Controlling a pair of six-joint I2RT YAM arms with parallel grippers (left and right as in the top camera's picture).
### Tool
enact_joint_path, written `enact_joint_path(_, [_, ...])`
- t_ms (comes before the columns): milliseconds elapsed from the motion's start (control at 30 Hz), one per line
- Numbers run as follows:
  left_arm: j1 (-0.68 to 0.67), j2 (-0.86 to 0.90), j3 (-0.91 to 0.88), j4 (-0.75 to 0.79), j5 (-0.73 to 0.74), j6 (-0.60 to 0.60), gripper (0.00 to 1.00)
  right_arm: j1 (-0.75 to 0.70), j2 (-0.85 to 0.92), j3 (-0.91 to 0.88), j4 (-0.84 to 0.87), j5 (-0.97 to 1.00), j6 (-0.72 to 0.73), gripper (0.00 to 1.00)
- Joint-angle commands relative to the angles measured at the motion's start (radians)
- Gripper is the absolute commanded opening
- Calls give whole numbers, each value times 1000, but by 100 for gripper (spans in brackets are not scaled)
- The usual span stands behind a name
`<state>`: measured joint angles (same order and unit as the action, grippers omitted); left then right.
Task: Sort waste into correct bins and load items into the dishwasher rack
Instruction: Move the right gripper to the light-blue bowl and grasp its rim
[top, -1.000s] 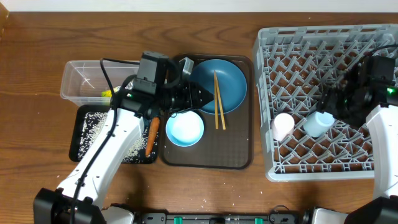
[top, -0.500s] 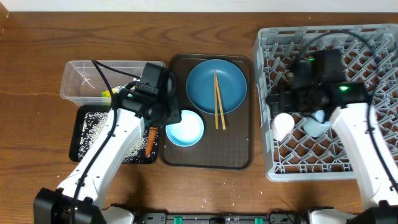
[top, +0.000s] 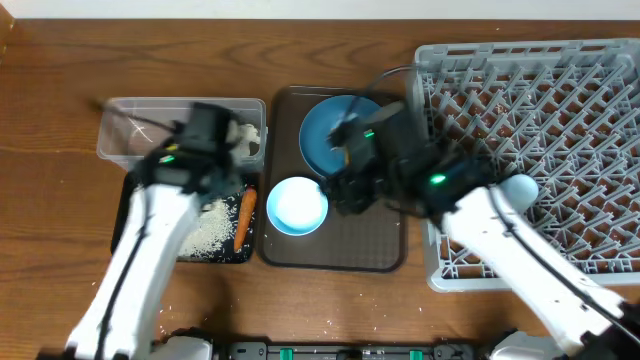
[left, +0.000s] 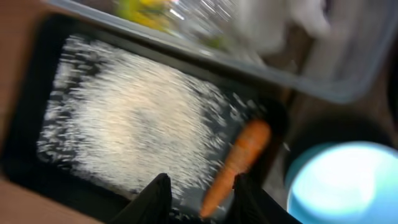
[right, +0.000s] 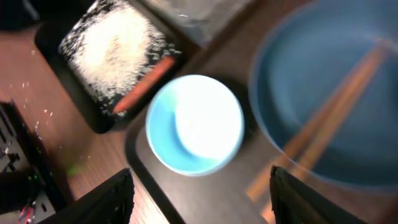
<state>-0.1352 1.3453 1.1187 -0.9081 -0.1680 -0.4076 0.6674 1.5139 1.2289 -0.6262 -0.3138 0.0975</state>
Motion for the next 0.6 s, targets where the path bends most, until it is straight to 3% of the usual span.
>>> enact_joint_path(0, [103,-122,6,-3,0,-58,36,95,81,13,59,56,-9,68])
enact_joint_path(233, [290,-328,5,-4,142,-69,36,247,267,13,236,97,-10,70])
enact_joint_path(567, [309,-406,5,-26,165,-69,36,359,396,13,296,315,-54,68])
